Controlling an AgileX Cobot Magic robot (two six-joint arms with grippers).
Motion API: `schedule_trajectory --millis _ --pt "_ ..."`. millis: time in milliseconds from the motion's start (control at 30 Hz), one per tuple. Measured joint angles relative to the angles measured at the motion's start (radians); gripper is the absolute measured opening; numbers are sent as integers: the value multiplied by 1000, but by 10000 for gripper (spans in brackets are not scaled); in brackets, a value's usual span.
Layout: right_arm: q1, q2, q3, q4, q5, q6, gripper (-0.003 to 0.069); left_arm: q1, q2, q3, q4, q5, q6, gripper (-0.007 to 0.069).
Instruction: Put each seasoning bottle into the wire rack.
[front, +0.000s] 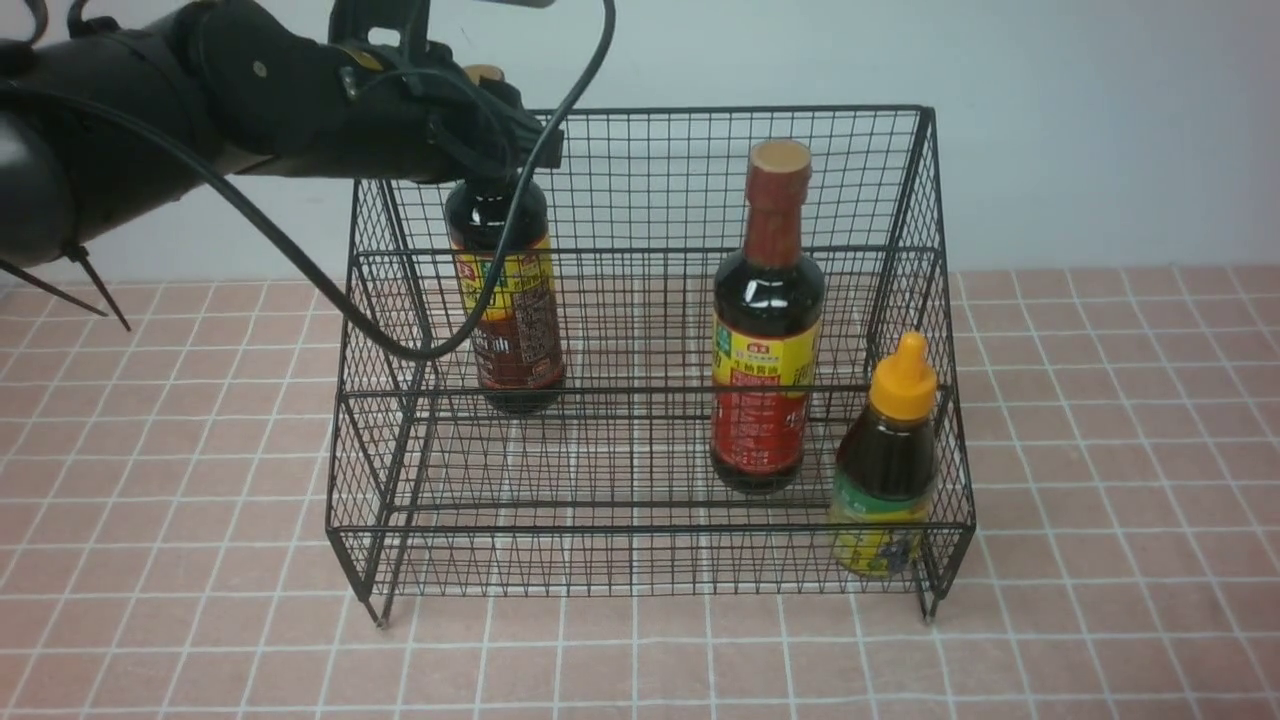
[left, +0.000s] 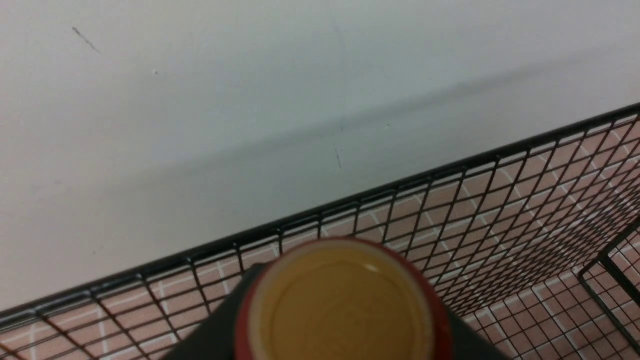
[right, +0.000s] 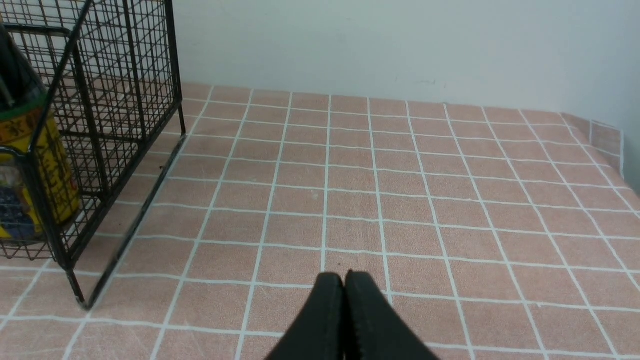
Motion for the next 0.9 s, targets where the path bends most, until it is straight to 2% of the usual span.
schedule_trajectory --millis 167,367,533,667,833,900 --pt "0 0 0 0 0 0 -15 0 0 0 -2 0 9 259" --pt "0 0 0 0 0 0 -15 0 -69 -1 5 29 20 407" --pt "0 0 0 0 0 0 -15 0 -172 -1 12 48 21 425" --pt "0 0 0 0 0 0 -15 0 -290 -1 17 112 21 340" --pt "0 0 0 0 0 0 -15 0 -477 -9 21 272 21 62" --pt "0 0 0 0 0 0 -15 0 -528 -10 21 330 20 17"
